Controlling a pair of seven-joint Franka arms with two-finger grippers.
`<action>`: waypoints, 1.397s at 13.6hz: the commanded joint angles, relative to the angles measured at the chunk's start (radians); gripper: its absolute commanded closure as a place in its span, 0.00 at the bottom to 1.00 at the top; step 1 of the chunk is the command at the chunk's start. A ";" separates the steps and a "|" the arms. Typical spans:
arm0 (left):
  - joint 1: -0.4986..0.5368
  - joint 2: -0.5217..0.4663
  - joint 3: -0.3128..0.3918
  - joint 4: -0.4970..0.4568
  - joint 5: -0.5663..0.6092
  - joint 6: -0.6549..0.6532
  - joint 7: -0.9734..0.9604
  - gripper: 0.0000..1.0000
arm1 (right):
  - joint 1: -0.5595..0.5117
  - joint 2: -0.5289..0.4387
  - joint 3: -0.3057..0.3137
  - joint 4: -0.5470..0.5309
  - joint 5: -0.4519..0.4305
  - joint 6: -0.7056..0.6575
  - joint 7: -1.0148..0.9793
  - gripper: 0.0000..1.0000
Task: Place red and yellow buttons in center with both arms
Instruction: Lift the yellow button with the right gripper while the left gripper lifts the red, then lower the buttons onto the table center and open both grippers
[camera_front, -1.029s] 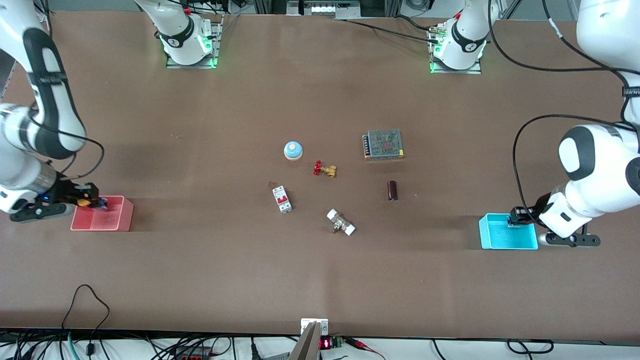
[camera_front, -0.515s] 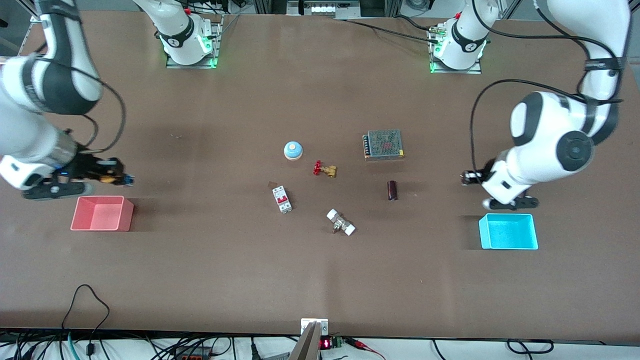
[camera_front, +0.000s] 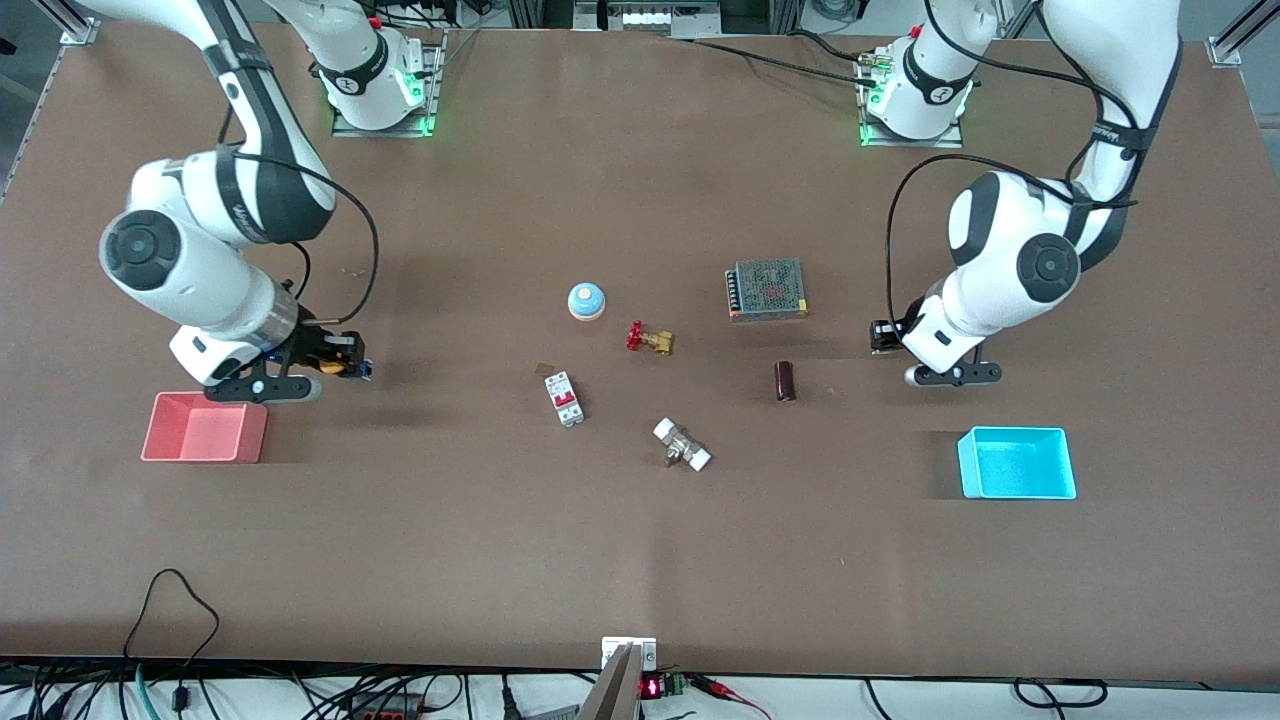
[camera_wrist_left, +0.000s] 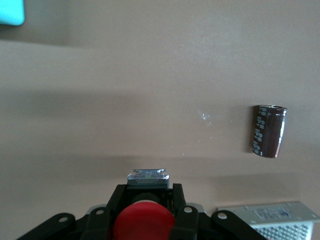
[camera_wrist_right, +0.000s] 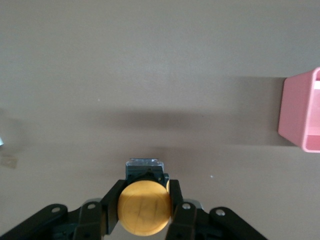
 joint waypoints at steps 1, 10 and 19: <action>0.009 -0.051 -0.019 -0.081 -0.025 0.070 -0.001 0.82 | 0.033 -0.009 -0.001 -0.089 -0.046 0.097 0.087 0.71; 0.009 0.071 -0.019 -0.112 -0.025 0.264 0.000 0.82 | 0.070 0.080 -0.002 -0.164 -0.133 0.303 0.169 0.71; 0.010 -0.102 -0.018 -0.043 -0.016 0.086 0.009 0.00 | 0.068 0.129 -0.007 -0.160 -0.250 0.345 0.247 0.55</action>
